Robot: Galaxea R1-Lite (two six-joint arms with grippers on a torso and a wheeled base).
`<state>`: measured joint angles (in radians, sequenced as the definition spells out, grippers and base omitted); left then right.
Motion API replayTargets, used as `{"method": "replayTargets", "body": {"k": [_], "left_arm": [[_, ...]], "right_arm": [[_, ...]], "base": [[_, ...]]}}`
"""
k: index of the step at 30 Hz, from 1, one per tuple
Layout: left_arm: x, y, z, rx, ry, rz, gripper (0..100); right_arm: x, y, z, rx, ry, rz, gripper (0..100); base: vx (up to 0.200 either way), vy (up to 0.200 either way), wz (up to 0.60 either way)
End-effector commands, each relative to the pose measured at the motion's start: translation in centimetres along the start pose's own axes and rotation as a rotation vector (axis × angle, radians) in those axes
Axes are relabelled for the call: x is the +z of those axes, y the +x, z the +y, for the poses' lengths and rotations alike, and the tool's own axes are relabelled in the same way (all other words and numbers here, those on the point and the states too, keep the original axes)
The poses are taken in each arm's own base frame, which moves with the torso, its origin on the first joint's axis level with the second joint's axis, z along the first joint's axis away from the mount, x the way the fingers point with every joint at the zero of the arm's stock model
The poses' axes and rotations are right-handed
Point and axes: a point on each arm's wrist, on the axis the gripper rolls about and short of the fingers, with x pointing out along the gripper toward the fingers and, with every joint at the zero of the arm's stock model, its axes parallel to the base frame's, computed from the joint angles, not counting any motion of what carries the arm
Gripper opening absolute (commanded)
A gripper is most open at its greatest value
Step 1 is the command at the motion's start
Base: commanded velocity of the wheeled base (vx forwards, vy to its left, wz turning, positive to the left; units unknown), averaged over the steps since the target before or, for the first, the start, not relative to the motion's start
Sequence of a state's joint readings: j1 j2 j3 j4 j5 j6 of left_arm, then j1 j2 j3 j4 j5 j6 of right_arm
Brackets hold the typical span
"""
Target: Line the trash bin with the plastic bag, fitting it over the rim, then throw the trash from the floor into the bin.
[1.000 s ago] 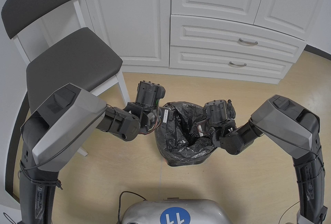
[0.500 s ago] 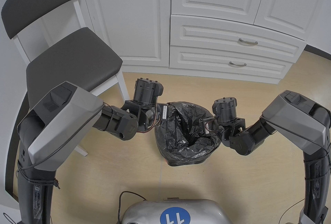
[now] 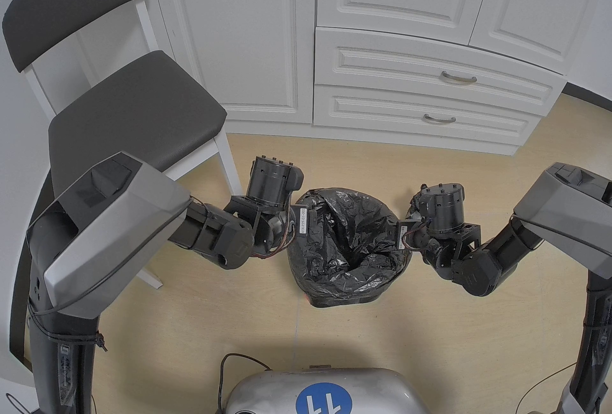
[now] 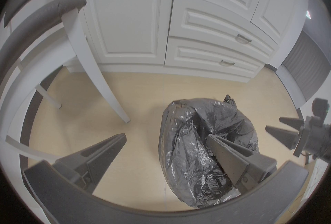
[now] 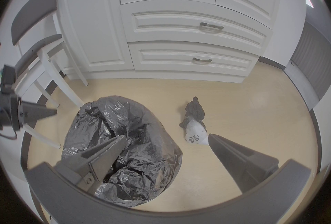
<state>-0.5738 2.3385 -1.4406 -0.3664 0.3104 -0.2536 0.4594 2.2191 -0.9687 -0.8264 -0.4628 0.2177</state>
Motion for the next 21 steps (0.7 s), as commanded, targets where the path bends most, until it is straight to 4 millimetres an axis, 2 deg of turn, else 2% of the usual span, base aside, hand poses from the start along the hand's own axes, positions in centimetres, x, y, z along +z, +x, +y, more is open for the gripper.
{"method": "replayTargets", "body": {"k": [1, 7, 11, 12, 13, 14, 15, 16, 21], "left_arm": [[-2.0, 1.5, 0.0, 0.013, -0.007, 0.05, 100], [-3.3, 2.3, 0.3, 0.021, -0.036, 0.085, 100], [-4.0, 2.8, 0.3, 0.021, -0.036, 0.097, 100], [-4.5, 3.2, 0.3, 0.024, -0.038, 0.103, 100], [-4.5, 3.3, 0.4, 0.026, -0.038, 0.104, 100], [-4.8, 3.6, 0.6, 0.031, -0.04, 0.111, 100], [-4.8, 3.6, 0.6, 0.031, -0.04, 0.111, 100], [-5.0, 4.1, 1.1, 0.042, -0.057, 0.117, 100], [-5.4, 4.6, 1.8, 0.056, -0.095, 0.128, 100]], "right_arm": [[0.0, -0.3, 0.1, 0.006, -0.001, 0.001, 100], [-1.6, 0.0, 1.1, 0.023, -0.022, 0.038, 100], [-3.7, -0.2, 2.8, 0.067, -0.055, 0.075, 100], [-5.0, 0.1, 3.8, 0.087, -0.053, 0.095, 100], [-5.3, 0.1, 4.2, 0.093, -0.048, 0.096, 100], [-6.2, 0.5, 5.4, 0.114, -0.012, 0.092, 100], [-6.2, 0.5, 5.4, 0.114, -0.012, 0.092, 100], [-7.2, 1.1, 6.6, 0.131, 0.012, 0.089, 100], [-7.9, 2.6, 7.3, 0.13, 0.036, 0.082, 100]], "base": [[0.0, 0.0, 0.0], [0.0, 0.0, 0.0], [0.0, 0.0, 0.0], [0.0, 0.0, 0.0], [0.0, 0.0, 0.0], [0.0, 0.0, 0.0], [0.0, 0.0, 0.0], [0.0, 0.0, 0.0], [0.0, 0.0, 0.0]]}}
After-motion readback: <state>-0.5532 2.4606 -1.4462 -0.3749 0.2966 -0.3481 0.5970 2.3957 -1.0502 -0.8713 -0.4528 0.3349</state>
